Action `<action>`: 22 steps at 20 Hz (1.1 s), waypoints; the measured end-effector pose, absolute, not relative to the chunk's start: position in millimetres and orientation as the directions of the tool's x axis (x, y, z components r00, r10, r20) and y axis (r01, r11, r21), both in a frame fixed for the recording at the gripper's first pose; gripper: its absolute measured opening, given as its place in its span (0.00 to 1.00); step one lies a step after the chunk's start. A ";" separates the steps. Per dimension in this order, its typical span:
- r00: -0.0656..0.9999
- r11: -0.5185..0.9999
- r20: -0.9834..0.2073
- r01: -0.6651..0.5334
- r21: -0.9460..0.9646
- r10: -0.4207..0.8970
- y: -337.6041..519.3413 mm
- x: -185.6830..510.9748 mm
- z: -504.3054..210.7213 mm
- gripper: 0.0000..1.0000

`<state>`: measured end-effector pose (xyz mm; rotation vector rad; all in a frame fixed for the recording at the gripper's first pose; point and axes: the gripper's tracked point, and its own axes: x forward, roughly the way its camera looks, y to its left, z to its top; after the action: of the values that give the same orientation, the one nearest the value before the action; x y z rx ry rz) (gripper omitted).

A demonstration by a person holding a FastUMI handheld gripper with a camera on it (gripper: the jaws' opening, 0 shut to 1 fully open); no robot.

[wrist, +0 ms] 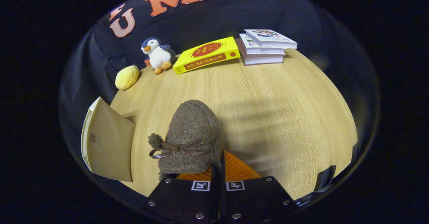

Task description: Open the storage box then place both shoes into the box .Put the left shoe in first, then the right shoe, with the right side of both shoes facing outward in a uniform manner.

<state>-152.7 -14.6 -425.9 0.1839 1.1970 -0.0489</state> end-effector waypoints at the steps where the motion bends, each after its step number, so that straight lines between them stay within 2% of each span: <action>1: 0.368 0.983 -0.927 0.131 0.126 0.070 -3.1 -149.6 -414.9 0.03; 10: 0.387 0.972 -0.898 0.026 0.235 0.207 139.8 -115.5 -334.8 0.03; 14: 0.378 0.971 -0.897 -0.029 0.237 0.230 199.3 -107.7 -328.6 0.03; 22: 0.342 0.966 -0.904 -0.058 0.252 0.256 292.8 -100.8 -336.1 0.03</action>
<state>-100.8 292.8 -336.1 0.1873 1.2063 0.2055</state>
